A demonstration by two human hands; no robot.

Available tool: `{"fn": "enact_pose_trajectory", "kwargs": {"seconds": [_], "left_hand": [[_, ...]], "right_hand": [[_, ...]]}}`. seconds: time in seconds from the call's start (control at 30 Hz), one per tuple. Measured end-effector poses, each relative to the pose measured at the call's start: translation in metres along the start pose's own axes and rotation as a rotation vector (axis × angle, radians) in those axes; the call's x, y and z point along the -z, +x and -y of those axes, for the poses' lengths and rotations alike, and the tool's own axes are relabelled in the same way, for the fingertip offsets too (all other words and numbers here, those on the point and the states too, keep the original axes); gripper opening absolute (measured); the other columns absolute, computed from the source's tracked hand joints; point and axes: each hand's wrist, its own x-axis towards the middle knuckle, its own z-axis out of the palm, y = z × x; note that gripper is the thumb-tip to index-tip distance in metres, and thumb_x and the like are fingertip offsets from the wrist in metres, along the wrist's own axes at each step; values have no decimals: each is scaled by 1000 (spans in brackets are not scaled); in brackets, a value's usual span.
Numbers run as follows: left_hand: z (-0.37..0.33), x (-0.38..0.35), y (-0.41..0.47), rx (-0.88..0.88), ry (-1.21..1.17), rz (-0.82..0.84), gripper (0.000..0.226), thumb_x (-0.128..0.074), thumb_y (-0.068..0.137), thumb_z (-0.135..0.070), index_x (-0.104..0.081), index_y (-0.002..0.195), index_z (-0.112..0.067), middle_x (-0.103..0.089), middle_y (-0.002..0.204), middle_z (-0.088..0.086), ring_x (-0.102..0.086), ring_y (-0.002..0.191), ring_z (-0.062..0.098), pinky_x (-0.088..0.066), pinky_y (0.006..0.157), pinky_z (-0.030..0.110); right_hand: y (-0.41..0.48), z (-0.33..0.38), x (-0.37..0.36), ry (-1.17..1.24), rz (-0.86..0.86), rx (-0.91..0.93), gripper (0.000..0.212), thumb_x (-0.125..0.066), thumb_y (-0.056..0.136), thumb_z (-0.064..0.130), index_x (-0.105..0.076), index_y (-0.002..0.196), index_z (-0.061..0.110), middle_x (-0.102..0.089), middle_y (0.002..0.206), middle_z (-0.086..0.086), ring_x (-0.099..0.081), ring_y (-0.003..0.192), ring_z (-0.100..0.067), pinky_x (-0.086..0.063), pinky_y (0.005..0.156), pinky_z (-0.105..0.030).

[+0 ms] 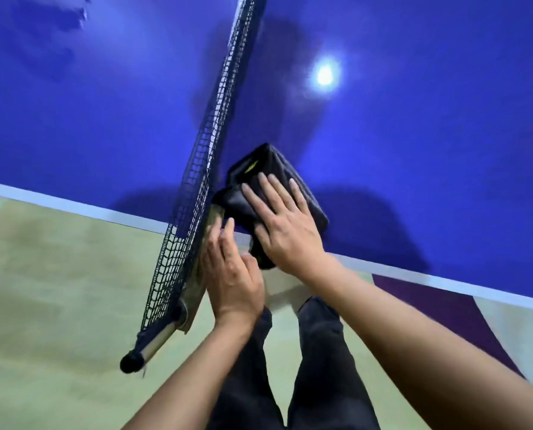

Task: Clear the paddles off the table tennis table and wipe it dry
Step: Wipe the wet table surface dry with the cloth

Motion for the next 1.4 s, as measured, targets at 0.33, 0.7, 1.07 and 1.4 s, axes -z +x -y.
{"fn": "enact_pose_trajectory", "kwargs": {"seconds": [0.33,0.7,1.07,1.4], "left_hand": [[11,-7,2,-17,89,-30,62,-48,88,-18,-41,149,-5,-40,155,15,-36,143,31,-25,119,42],[-55,-58,-27,-297,221,106,47,-43,94,-17,-53,139,-7,-33,159,17,-33,145,41,-28,117,55],[-61,-85,-66,-338,219,98,53,-42,91,-5,-52,143,-9,-41,154,16,-37,142,36,-31,118,48],[-82,-97,-76,-238,235,110,51,-38,94,-22,-48,142,-7,-37,155,20,-29,145,41,-20,122,49]], "right_hand": [[60,5,-13,36,-120,-298,72,-46,88,50,-37,157,31,-30,165,-6,-20,155,-21,-7,125,-52],[-90,-221,41,-58,-238,-702,69,-36,90,42,-33,159,29,-30,165,-9,-26,153,-23,-11,125,-53],[19,-121,20,-57,-123,-435,70,-35,95,45,-20,162,30,-16,169,-9,-10,157,-23,2,125,-53],[-94,-253,52,-27,-137,-412,65,-32,94,42,-28,159,36,-25,168,-2,-18,155,-16,-4,127,-46]]}}
